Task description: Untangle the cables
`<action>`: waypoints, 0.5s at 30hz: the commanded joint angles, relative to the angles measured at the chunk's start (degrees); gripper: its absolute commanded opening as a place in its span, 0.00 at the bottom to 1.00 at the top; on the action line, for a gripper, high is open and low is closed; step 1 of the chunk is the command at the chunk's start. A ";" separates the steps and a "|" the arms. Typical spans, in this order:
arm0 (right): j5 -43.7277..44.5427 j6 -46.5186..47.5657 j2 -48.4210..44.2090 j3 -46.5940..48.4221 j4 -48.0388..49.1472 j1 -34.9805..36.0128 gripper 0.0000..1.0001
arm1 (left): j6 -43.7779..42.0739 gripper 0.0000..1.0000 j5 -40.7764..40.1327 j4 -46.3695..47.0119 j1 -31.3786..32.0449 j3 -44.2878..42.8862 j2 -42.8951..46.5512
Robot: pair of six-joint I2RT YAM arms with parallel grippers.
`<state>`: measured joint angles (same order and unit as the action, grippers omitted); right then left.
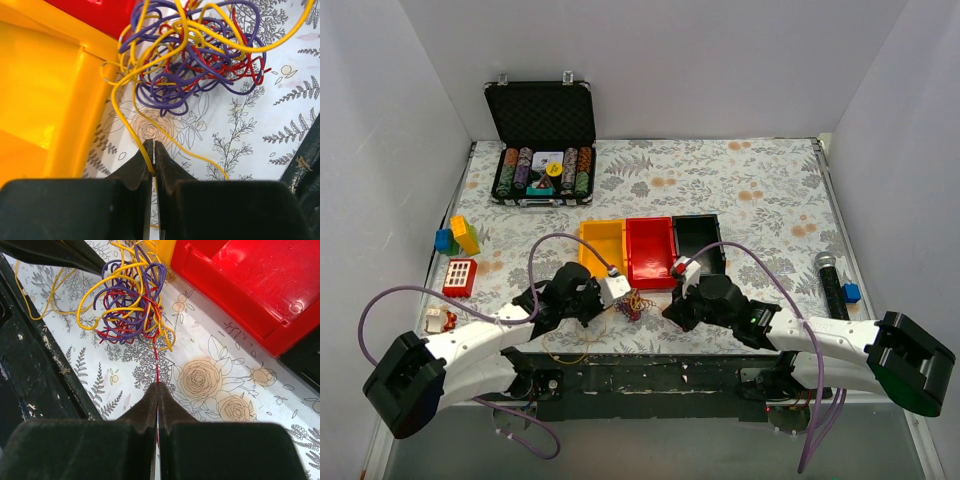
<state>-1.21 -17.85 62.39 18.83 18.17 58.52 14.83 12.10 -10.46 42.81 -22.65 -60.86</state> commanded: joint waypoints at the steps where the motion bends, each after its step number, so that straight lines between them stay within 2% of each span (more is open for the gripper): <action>1: 0.86 -0.35 -1.92 -1.25 -0.77 0.19 0.01 | 0.29 0.00 -3.04 -3.68 -0.97 -1.86 5.91; 5: 3.41 -0.79 -3.67 -2.13 -2.17 0.10 0.01 | 0.20 0.00 -3.57 -9.57 -2.37 -3.10 11.36; 9: 3.41 -1.75 -5.17 -3.27 -1.83 0.10 0.01 | -0.68 0.00 -1.74 -10.64 -2.64 -2.22 15.24; 11: 2.71 -2.02 -4.56 -3.10 -1.56 0.10 0.01 | -0.77 0.00 2.74 -10.02 -2.64 -2.92 13.24; 13: 2.36 -2.10 -3.77 -2.75 -1.74 0.10 0.01 | 0.28 0.09 5.20 -8.97 -2.64 -4.49 8.42; 15: 2.27 -2.28 -3.50 -2.66 -1.65 0.10 0.01 | 1.16 0.13 7.66 -8.88 -2.73 -7.04 2.97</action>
<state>1.15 -19.33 58.41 15.90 15.79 58.52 14.81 13.30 -19.35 40.45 -24.88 -50.06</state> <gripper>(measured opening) 0.022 0.093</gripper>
